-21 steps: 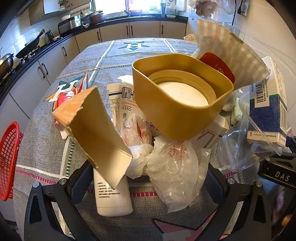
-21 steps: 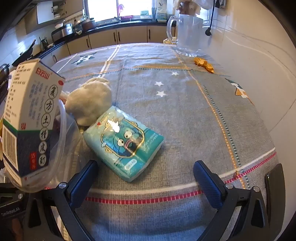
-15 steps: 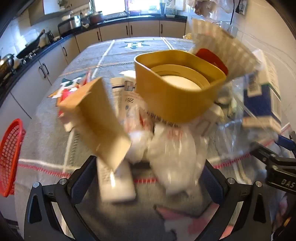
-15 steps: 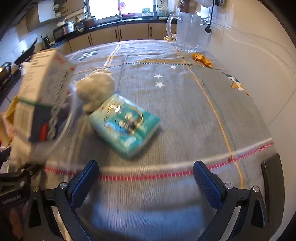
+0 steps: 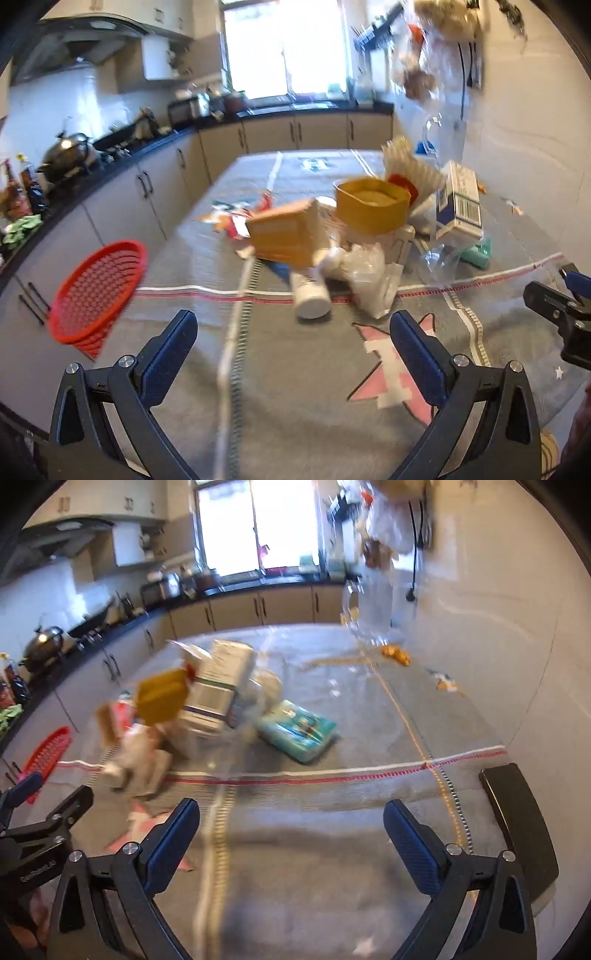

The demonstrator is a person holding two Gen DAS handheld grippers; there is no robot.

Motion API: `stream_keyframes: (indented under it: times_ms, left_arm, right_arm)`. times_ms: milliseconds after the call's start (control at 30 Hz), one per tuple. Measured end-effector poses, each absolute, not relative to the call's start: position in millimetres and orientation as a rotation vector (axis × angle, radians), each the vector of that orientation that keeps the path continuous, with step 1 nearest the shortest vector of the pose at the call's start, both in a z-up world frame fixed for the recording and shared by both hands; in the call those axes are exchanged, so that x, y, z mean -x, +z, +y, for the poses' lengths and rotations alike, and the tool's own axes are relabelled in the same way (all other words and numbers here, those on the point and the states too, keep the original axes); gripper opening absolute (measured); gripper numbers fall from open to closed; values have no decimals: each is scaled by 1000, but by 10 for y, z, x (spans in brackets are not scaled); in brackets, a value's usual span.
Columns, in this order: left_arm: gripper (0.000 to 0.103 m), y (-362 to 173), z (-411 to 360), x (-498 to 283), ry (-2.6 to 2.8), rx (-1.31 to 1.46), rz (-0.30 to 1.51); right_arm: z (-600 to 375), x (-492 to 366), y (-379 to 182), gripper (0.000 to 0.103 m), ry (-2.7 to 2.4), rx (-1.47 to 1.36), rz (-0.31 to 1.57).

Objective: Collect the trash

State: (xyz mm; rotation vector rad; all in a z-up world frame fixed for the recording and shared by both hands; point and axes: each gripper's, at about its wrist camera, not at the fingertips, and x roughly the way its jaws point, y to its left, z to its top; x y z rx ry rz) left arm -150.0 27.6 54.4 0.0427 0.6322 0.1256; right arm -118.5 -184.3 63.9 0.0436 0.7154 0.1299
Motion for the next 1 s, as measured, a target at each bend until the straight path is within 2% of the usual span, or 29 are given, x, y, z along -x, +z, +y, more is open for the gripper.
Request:
stream_keyframes:
  times_ms: [300,1000]
  left_arm:
    - [103,656,382,1713,204,-25,562]
    - [103,552,374,1679,217,-57,607]
  right_arm:
    - [-1748,1522,817,99,196,-54,613]
    - [-1751,1484,787,99,216,-55,640]
